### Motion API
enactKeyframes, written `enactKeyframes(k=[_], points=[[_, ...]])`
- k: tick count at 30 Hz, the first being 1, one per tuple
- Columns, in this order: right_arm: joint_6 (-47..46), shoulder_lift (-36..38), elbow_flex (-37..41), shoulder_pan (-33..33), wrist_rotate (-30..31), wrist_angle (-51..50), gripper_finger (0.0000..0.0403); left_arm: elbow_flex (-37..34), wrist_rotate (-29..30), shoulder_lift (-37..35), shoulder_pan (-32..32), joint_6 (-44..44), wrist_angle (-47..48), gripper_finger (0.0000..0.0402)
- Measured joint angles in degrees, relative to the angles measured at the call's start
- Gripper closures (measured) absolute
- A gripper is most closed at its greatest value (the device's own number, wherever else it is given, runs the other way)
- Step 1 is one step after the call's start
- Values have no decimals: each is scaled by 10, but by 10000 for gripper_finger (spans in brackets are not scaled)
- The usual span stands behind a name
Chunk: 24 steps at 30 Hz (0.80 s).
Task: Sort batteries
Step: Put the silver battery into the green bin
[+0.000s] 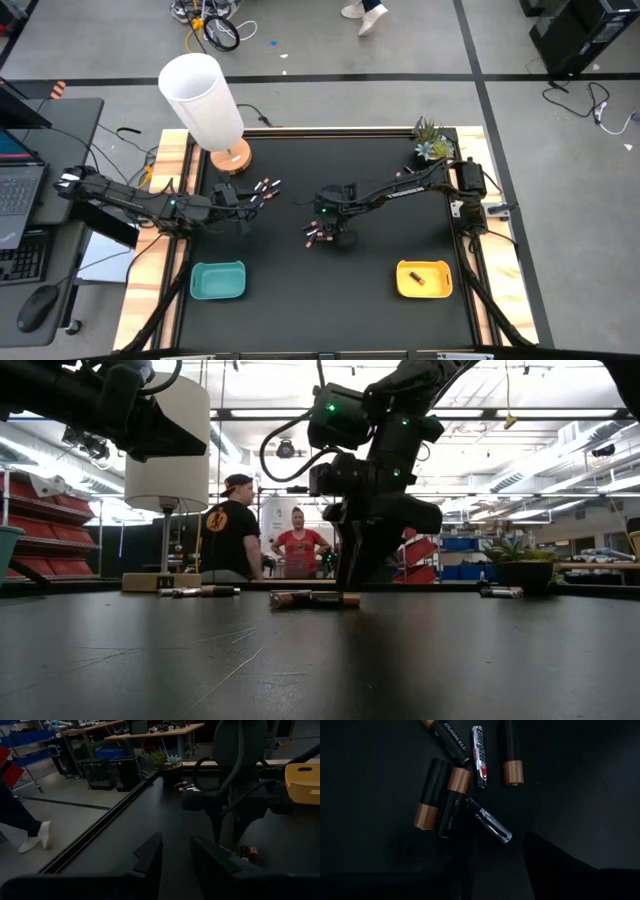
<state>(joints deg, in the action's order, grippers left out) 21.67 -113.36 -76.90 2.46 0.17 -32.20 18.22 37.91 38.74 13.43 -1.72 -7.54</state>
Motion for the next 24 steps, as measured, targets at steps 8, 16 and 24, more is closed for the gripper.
enactKeyframes(k=[8,16,24], points=[[21,-2,-106,8,-1,-72,261,0,0,0,0,10,-7,286],[43,-71,-156,2,-10,-144,264,1,0,2,0,13,-4,286],[94,-94,-188,2,-4,-214,280,0,-4,6,0,14,2,286]])
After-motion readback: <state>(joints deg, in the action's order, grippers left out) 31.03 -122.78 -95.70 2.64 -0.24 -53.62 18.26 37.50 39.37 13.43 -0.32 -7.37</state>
